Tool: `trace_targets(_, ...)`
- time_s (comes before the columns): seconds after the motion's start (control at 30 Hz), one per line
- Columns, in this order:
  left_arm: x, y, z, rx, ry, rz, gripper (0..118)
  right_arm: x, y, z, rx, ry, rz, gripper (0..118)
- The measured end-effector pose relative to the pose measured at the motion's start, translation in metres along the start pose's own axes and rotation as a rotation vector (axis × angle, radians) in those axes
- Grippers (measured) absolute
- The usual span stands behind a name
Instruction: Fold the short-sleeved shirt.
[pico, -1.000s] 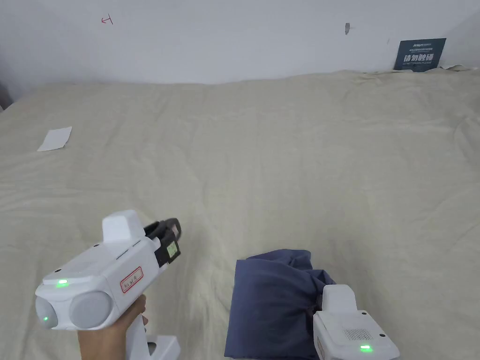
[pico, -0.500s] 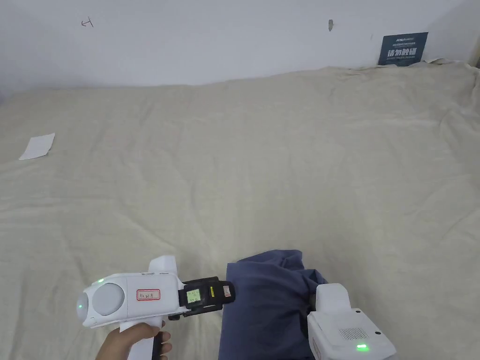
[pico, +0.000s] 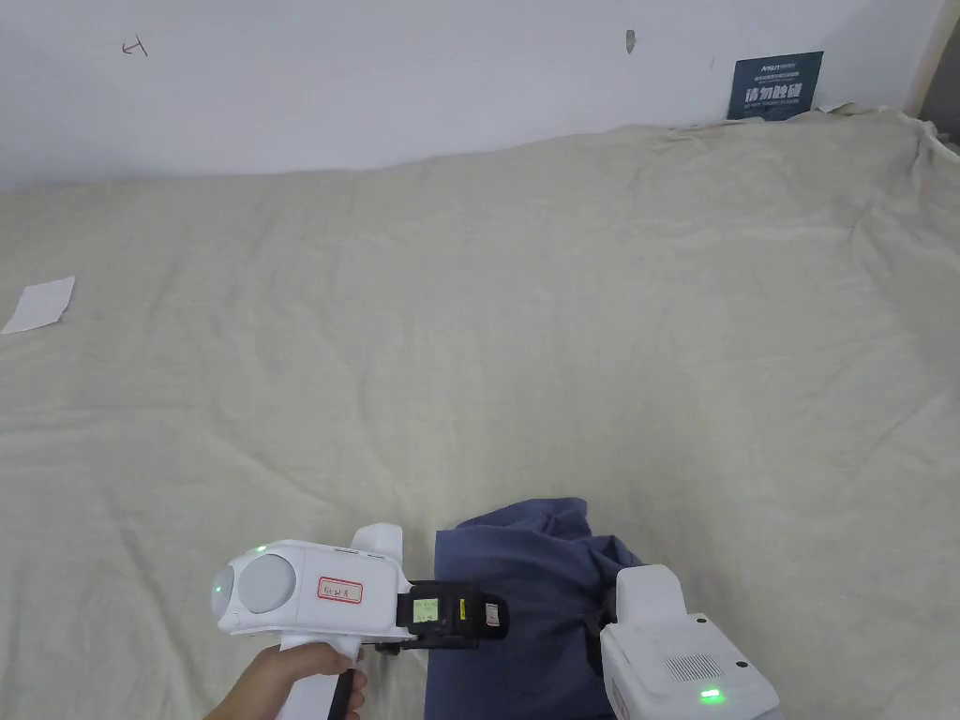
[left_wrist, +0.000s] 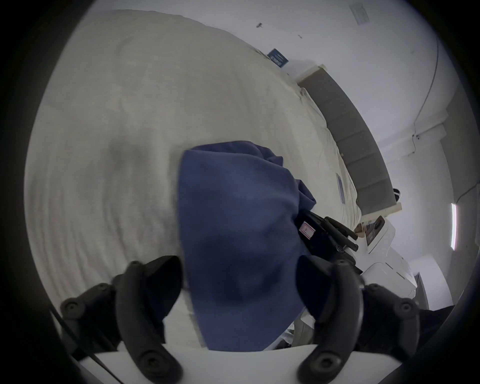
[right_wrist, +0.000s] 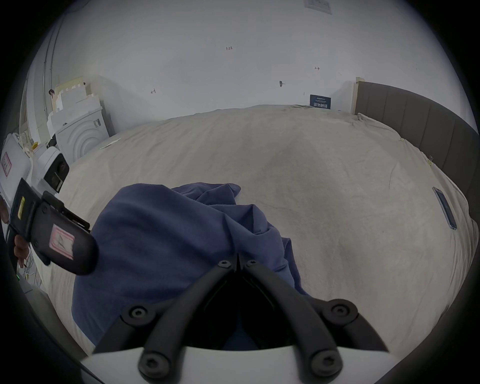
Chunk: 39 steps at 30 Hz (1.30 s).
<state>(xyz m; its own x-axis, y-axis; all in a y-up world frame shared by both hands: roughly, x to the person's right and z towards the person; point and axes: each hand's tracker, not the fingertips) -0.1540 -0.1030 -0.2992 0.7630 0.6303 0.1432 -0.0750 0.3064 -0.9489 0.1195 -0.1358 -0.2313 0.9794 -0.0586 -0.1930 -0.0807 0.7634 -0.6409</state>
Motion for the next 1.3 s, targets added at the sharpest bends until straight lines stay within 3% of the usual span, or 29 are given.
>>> trace_targets(0.03,0.002,0.000,-0.002,-0.007,-0.013,-0.010,83,0.000,0.000,0.000,0.000,0.001,-0.002,0)
trace_targets(0.13,0.006,0.001,-0.008,-0.025,0.034,-0.037,69,0.001,0.000,-0.001,-0.002,0.003,-0.004,0)
trace_targets(0.27,0.003,0.000,-0.004,-0.015,0.030,-0.032,32,0.002,0.001,-0.001,-0.006,0.009,-0.006,0)
trace_targets(0.33,0.005,0.000,-0.004,-0.011,0.027,-0.021,22,0.003,0.002,-0.001,-0.008,0.011,-0.006,0)
trace_targets(0.6,0.033,-0.009,-0.007,0.016,0.141,-0.112,16,0.007,0.013,0.007,-0.008,0.031,-0.004,0)
trace_targets(0.83,0.043,-0.003,0.011,0.027,0.166,-0.154,16,0.021,0.053,0.061,0.171,0.051,0.020,0)
trace_targets(1.3,-0.021,0.021,0.134,0.096,0.443,-0.186,16,0.056,0.126,0.137,0.443,-0.031,-0.001,0)
